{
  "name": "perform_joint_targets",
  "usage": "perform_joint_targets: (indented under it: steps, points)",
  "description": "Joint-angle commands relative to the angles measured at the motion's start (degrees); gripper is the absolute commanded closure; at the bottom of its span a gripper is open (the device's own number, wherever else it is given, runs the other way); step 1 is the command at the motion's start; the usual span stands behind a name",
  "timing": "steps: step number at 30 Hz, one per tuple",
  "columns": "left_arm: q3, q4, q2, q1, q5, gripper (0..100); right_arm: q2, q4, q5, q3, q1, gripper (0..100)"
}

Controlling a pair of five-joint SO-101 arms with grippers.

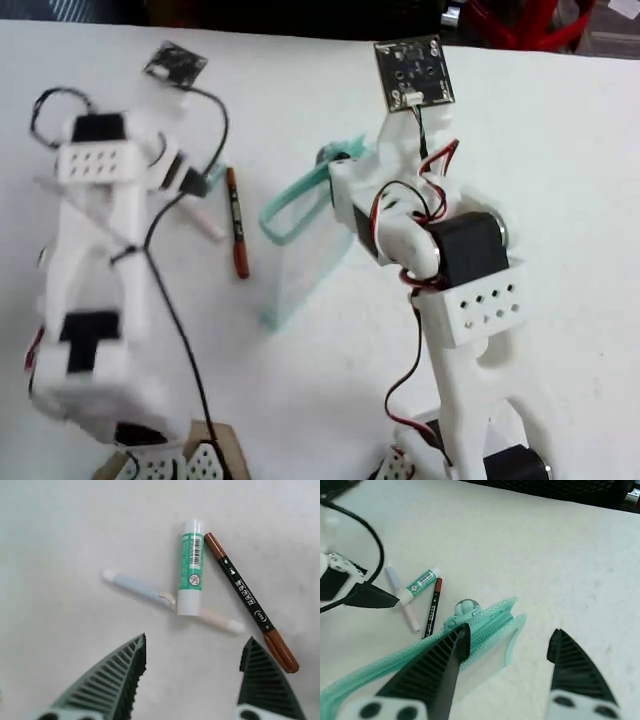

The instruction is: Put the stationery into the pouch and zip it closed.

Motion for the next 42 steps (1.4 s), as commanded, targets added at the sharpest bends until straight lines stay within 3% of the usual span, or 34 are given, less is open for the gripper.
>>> perform_joint_targets:
  steps: [1,12,18,23,28,33,42]
  points:
    - [-18.9,5.4,13.6,1.5,4.4,70,0.7,1.7,0.8,1.7,0.1,75.2]
    - [-53.3,8.4,43.8,1.1,6.2,71,0.7,1.8,0.9,1.8,0.1,75.2]
    - [-66.5,13.6,52.6,1.8,6.1,87,0.7,1.9,0.9,1.8,0.1,75.2]
    - [-73.1,17.0,57.4,2.5,4.7,87,0.7,2.0,0.9,1.8,0.1,75.2]
    - [-77.0,22.4,58.9,4.9,-1.3,90,0.7,2.0,0.9,1.9,0.1,75.2]
    - [-79.6,23.2,56.7,4.4,-1.1,95,0.7,2.0,0.9,1.9,0.1,75.2]
    - [-78.9,23.6,38.5,0.0,9.1,92,1.0,1.7,0.9,1.9,0.1,75.2]
